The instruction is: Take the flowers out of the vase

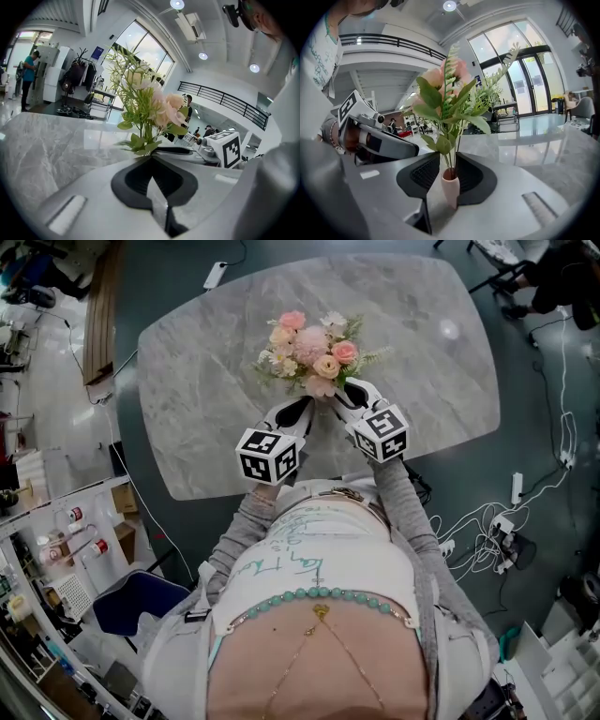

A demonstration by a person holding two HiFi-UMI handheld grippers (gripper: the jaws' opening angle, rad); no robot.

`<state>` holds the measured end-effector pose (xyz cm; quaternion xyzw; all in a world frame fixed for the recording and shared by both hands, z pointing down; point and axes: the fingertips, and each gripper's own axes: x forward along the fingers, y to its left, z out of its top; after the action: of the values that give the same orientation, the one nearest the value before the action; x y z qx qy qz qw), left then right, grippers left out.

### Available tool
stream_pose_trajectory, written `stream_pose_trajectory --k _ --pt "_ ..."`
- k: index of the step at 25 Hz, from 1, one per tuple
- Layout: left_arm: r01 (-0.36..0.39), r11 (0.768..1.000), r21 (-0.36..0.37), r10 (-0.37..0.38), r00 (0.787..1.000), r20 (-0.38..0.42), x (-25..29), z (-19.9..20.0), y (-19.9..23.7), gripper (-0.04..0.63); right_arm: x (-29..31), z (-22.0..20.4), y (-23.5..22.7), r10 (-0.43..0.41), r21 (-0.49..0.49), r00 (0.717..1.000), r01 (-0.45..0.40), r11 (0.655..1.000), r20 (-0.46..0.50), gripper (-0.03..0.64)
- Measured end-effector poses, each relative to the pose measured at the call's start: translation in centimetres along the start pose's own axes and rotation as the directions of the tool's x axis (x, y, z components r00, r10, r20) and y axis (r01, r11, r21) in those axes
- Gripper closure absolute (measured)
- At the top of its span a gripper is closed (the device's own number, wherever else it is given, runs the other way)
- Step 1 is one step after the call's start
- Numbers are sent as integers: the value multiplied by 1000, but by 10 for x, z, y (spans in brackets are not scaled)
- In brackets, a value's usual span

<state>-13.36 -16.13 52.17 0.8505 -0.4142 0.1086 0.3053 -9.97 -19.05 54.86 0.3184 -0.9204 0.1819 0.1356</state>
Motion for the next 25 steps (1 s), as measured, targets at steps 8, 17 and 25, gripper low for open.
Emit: stream_pose_trajectory --k 8,17,25 --pt "-12 1000 -11 11 1000 -2 2 -1 4 595 7 -2 1 50 -14 999 -50 999 -2 442" --pt "-21 999 -25 20 1000 -6 2 -2 10 595 14 4 -1 63 -13 998 -63 998 13 410" --pt "-24 999 -38 24 1000 -7 2 0 17 595 19 10 -6 52 -4 998 -52 999 48 468"
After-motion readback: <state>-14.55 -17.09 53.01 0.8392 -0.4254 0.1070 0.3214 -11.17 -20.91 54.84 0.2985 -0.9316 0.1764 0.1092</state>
